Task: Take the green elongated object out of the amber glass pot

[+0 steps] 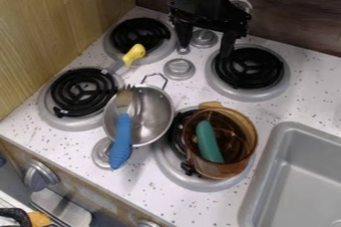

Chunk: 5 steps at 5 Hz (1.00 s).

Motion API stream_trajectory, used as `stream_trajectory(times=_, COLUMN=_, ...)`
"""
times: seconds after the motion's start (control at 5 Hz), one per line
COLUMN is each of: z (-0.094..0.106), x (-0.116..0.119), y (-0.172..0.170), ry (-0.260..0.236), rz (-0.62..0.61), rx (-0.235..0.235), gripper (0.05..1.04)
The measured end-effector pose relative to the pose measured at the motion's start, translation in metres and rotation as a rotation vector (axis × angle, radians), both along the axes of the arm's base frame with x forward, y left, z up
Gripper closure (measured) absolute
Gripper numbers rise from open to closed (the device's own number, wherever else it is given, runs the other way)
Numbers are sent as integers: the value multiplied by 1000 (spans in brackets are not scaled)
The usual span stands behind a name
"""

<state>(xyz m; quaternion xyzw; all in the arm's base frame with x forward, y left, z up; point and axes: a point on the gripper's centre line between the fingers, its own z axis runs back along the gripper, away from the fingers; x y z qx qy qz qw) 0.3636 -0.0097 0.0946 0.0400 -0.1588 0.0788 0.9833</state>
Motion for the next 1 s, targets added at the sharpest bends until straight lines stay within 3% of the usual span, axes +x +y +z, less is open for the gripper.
stream_trajectory(times=0.2, z=-10, x=-3, y=-1, ry=33, rz=10, rx=-5, gripper=84)
stream_trajectory(times=0.4, z=-14, x=-18, y=-8, ry=124, rz=41, rx=-26, gripper=84)
stream_trajectory(times=0.8, z=4, x=-44, y=-39, ry=203, rz=164, rx=-82, gripper=84)
stream_trajectory(times=1.0, z=2, x=-59, y=-44, ry=258, rz=267, rx=-76, gripper=84)
